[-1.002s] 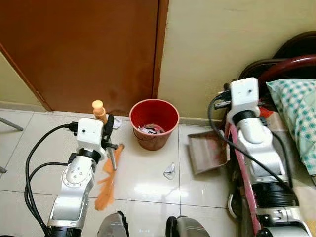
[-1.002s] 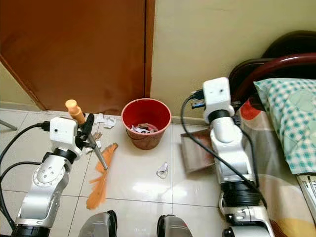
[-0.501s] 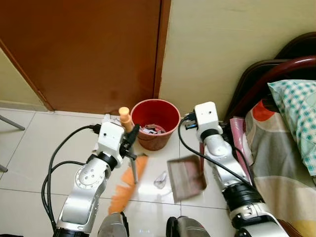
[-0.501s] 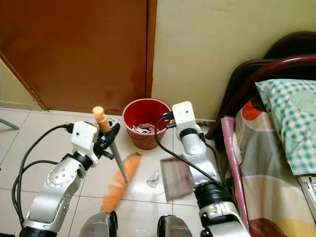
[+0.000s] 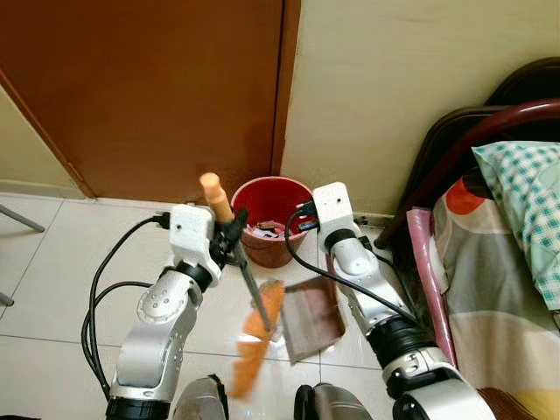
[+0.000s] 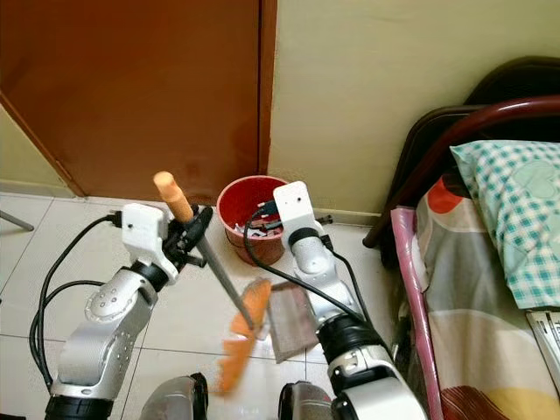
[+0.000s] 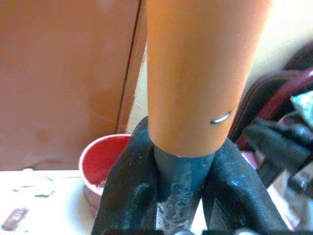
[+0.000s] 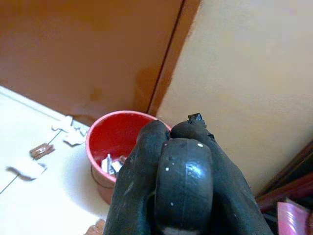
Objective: Sweep floor
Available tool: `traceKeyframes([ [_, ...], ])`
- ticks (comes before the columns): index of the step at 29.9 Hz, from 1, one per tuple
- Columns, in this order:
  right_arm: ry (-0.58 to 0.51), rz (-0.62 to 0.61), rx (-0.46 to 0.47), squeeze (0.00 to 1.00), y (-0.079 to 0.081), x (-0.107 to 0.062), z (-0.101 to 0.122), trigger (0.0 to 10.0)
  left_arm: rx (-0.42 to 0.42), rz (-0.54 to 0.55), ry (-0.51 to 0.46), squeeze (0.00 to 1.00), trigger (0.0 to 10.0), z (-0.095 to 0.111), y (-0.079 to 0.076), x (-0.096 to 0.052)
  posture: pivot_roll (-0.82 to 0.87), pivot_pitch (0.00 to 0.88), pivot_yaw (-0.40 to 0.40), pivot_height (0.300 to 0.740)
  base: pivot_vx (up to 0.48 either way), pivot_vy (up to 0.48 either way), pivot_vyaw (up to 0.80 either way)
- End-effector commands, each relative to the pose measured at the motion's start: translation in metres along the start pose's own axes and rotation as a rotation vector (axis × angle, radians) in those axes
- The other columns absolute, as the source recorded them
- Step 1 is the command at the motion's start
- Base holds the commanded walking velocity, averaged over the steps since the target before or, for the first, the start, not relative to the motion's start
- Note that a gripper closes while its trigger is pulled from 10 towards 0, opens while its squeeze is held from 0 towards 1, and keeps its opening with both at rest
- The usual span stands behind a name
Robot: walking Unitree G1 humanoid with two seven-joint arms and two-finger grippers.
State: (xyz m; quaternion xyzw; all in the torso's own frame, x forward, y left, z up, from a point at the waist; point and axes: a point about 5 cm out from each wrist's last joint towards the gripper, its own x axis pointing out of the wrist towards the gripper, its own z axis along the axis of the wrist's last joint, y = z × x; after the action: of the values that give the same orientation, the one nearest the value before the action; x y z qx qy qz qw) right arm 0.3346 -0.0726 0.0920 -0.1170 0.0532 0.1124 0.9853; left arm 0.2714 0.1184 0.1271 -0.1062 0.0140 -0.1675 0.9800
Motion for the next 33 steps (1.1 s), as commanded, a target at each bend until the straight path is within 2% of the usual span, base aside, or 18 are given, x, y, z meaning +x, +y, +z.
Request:
traceKeyframes([
  [1,0.018,0.018,0.033,0.0,0.002,0.001,-0.003,10.0,-0.09,0.011,-0.039,0.0,10.0,0.006,-0.003,0.006,0.05,0.121,-0.06,0.74,0.0,0.0,0.0],
  [2,0.038,0.023,0.048,0.0,0.003,0.001,-0.007,10.0,-0.117,0.056,-0.065,0.0,10.0,0.011,0.002,0.009,0.05,0.121,-0.06,0.74,0.0,0.0,0.0],
  [6,0.048,0.024,0.05,0.0,0.003,0.001,-0.009,10.0,-0.12,0.083,-0.08,0.0,10.0,0.013,0.007,0.01,0.05,0.121,-0.06,0.74,0.0,0.0,0.0],
  [9,0.067,0.026,0.06,0.0,0.004,-0.001,-0.014,10.0,-0.178,0.177,-0.143,0.0,10.0,0.024,0.024,0.01,0.05,0.122,-0.059,0.74,0.0,0.0,0.0],
  [10,0.067,0.026,0.06,0.0,0.004,-0.001,-0.014,10.0,-0.178,0.177,-0.143,0.0,10.0,0.024,0.024,0.01,0.05,0.122,-0.059,0.74,0.0,0.0,0.0],
  [14,0.084,0.026,0.071,0.0,0.004,-0.002,-0.019,10.0,-0.239,0.251,-0.196,0.0,10.0,0.036,0.041,0.011,0.05,0.125,-0.058,0.74,0.0,0.0,0.0],
  [19,0.096,0.019,0.065,0.0,0.0,-0.004,-0.024,10.0,-0.292,0.284,-0.228,0.0,10.0,0.043,0.05,0.012,0.06,0.127,-0.062,0.74,0.0,0.0,0.0],
  [27,0.14,-0.029,0.054,0.0,-0.023,-0.014,-0.043,10.0,-0.294,0.316,-0.251,0.0,10.0,0.052,0.061,0.006,0.06,0.134,-0.065,0.74,0.0,0.0,0.0],
  [32,0.138,-0.103,0.041,0.0,-0.051,-0.023,-0.048,10.0,-0.25,0.345,-0.282,0.0,10.0,0.068,0.073,-0.005,0.06,0.144,-0.069,0.74,0.0,0.0,0.0],
  [33,0.138,-0.103,0.041,0.0,-0.051,-0.023,-0.048,10.0,-0.25,0.345,-0.282,0.0,10.0,0.068,0.073,-0.005,0.06,0.144,-0.069,0.74,0.0,0.0,0.0],
])
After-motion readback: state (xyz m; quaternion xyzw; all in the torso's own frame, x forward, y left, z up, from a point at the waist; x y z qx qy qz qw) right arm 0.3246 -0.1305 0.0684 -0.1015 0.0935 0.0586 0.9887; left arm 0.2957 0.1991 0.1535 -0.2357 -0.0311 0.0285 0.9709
